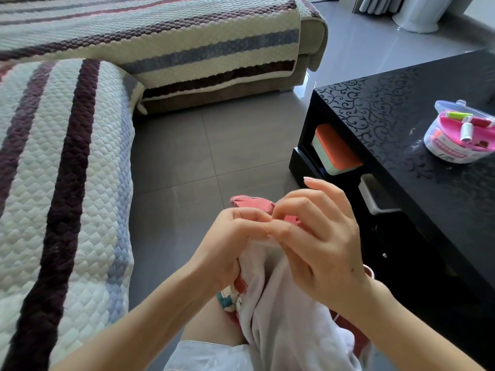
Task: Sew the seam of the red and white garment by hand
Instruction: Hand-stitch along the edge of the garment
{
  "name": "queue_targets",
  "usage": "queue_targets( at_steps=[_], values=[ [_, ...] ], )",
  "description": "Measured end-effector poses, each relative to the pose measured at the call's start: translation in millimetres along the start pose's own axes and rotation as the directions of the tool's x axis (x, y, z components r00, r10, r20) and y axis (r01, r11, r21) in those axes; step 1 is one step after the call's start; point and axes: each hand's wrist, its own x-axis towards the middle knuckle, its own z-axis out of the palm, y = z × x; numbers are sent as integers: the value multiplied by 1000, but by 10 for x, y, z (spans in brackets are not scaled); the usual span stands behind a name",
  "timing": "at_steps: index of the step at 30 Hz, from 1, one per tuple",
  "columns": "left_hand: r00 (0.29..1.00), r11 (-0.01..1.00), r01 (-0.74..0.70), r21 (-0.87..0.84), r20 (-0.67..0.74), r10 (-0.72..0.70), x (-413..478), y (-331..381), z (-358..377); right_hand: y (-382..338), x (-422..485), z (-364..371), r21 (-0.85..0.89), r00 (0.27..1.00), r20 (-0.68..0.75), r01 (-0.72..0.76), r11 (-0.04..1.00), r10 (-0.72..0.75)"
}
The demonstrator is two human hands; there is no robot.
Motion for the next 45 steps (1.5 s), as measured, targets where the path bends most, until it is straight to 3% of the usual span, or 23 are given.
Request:
queue_targets(
  at_steps=[5, 9, 13, 16, 18, 25, 30, 34, 37, 41, 45],
  values=[
    [999, 997, -53, 55, -7, 54, -32, 67, 31, 13, -19, -79, 285, 987, 52, -158, 945, 149],
    [990, 994, -65, 89, -122, 76, -10, -16, 60, -106, 58, -147, 421, 985, 16, -160, 893, 170],
    [995, 999, -31, 39, -92, 34, -16, -25, 32, -97, 121, -203, 684, 889, 148, -408, 604, 433],
    [994, 998, -56, -5, -94, 56, 8, 55, -8, 3, 142, -260, 754, 811, 235, -500, 426, 536],
    [997, 999, -51, 6, -55, 52, 22, 139, -59, 104, 147, -315, 760, 763, 249, -536, 368, 597],
    [980, 982, -176, 64, 100, 169, 99, 585, -252, 339, 122, -238, 491, 698, 353, -705, 512, 623],
    [927, 931, -318, 176, 262, 267, 52, 878, -177, 378, 120, -10, 266, 728, 396, -674, 689, 559],
    [884, 864, -412, 288, 358, 302, 4, 1025, -107, 336, 224, 71, 266, 751, 401, -644, 718, 525],
    [877, 848, -430, 310, 365, 312, 11, 1097, -91, 256, 291, 63, 380, 765, 456, -630, 677, 456],
    [899, 892, -383, 241, 320, 299, 156, 1063, -173, 147, 376, -45, 706, 823, 423, -562, 430, 381],
    [935, 915, -308, 261, 258, 241, 435, 741, -260, 119, 447, -148, 759, 842, 310, -499, 419, 442]
  ],
)
